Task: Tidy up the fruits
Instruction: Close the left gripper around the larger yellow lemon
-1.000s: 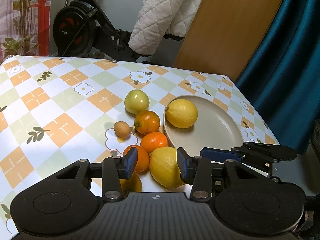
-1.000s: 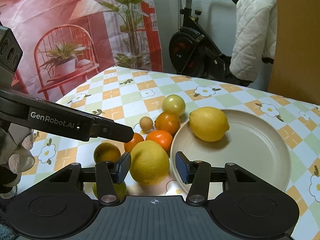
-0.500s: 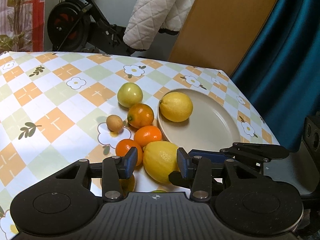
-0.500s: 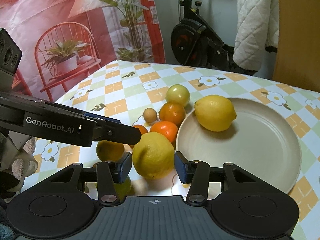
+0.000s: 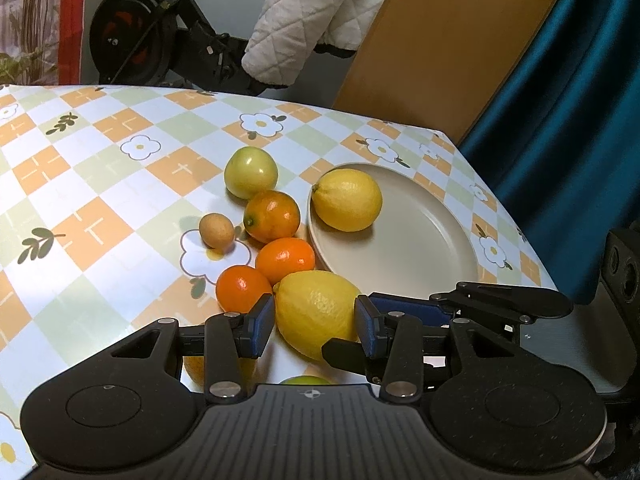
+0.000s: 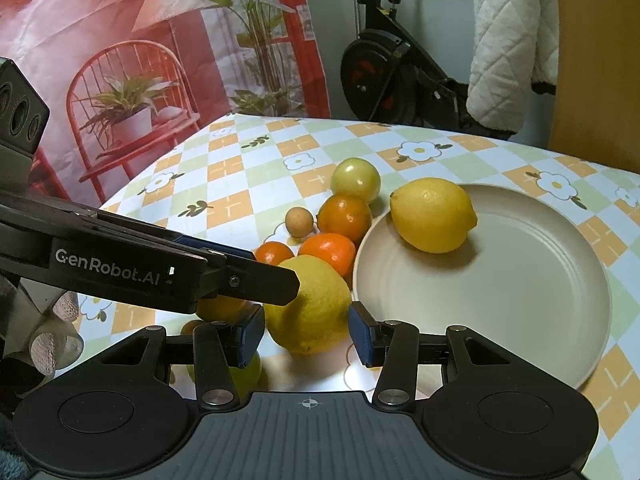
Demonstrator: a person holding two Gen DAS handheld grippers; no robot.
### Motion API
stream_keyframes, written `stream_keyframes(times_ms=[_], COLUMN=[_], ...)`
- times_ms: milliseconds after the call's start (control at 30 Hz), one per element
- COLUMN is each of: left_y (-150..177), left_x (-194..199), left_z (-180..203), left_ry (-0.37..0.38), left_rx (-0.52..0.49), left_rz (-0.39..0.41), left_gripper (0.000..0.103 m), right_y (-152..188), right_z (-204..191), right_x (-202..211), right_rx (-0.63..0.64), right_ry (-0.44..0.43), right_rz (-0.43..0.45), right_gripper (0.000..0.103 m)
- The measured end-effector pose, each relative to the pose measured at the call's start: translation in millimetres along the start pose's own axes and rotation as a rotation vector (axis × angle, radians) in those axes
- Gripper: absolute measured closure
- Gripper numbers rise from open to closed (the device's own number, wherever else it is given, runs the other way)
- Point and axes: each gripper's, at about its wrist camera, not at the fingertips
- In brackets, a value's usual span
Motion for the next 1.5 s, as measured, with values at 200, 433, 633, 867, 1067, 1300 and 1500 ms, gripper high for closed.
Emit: stream_keyframes(times_ms=[200, 433, 633, 867, 1067, 1300, 1500], left_y=[0, -1, 0, -1, 0, 0, 1], left_x=[-5, -9, -11, -11, -14, -21, -21], left_z=[-2, 0, 0, 0, 5, 9, 10], left_ry=[0.014, 0.011, 0.010, 0.004, 0.000, -0.003, -0.005], left_rx=[0.026, 0.033, 0.033, 0.035, 0.020, 0.014, 0.006], left_rz=[-0.013, -0.021, -0.024, -0.023, -0.030, -0.044, -0.040], left_gripper=[0.054, 0.050, 0.048, 0.045, 0.043, 0.038, 0.039], right_y=[0, -2, -3, -4, -5, -5, -5], right_z=[2, 0, -2, -3, -4, -4, -4], right_x=[-1, -4, -6, -7, -10, -10, -9], right_rx=[-0.004, 0.020, 0.029, 0.043, 0.059, 0.064, 0.068], right_ry=[-0.004, 0.002, 0.006, 0.014, 0.032, 0.033, 0.032], right_rz=[0.004, 0.002, 0.001, 0.003, -0.004, -0.005, -0.002], right_gripper=[0.060, 0.058, 0.058, 0.058, 0.056, 0.056, 0.056])
Point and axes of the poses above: each gripper's, at about its wrist camera, not at the fingertips, and x roughly against the way its jaws point, z to its right, y to its underside, and after that the axes turned 15 degrees about -y, right-handed
